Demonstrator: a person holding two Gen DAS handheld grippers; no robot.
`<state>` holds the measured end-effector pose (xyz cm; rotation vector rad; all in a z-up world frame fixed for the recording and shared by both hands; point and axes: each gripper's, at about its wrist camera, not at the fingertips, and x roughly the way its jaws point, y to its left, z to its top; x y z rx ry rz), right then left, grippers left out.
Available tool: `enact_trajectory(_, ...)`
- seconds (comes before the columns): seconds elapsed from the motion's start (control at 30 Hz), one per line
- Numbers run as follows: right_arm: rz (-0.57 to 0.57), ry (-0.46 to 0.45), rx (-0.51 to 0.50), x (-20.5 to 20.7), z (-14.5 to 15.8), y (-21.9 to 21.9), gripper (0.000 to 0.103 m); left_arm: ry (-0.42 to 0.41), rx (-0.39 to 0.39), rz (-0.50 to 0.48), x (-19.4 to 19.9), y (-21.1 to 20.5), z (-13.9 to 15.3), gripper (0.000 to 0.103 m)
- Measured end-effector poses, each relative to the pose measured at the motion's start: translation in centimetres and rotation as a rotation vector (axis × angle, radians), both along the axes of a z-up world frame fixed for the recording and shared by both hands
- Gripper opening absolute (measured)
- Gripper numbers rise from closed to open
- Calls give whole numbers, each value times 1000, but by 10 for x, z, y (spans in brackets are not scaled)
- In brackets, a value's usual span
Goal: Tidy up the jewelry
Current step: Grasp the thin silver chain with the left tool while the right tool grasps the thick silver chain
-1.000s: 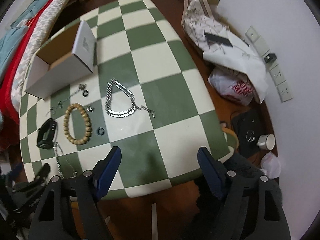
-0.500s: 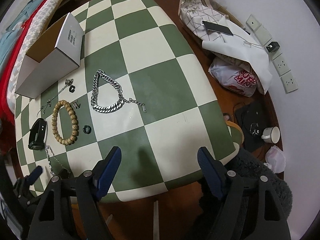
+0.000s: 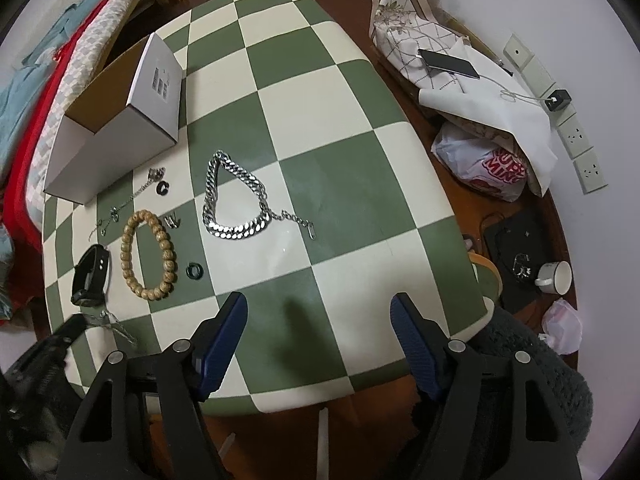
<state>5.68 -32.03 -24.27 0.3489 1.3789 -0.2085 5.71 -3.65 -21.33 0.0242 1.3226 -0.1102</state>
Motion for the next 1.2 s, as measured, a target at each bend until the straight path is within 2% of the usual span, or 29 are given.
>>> enact_trajectory(0.3,6,-45,22,23,-7,3,74,-72,-46,12,17,11,45,3)
enact_trajectory(0.4,1,-52,20,33,-14,3,69,-87,-54,7,32,9,55,3)
enact_trajectory(0.57,-9,-55,11,50,-29,7,68,-110,-63,12,35,11,66,3)
enact_trajectory(0.6,-2,-69,-19,55,-30,11,67,-112,-62,13,35,13,68,3)
enact_trajectory(0.67,34,-76,-72,62,-30,21,59,-119,-61,19,35,18,72,3)
enact_trajectory(0.7,53,-82,-86,64,-30,25,50,-123,-59,21,35,20,75,3)
enact_trajectory(0.73,85,-87,-115,67,-30,32,35,-126,-57,21,35,21,77,3)
enact_trajectory(0.77,112,-91,-154,69,-29,38,25,-131,-53,22,35,23,79,3)
enact_trajectory(0.8,133,-95,-160,69,-29,41,4,-134,-53,23,35,24,81,3)
enact_trajectory(1.0,122,-110,-70,58,-19,35,3,-174,-49,24,33,30,98,3)
enact_trajectory(1.2,84,-210,41,40,26,30,3,-218,-66,18,38,30,119,3)
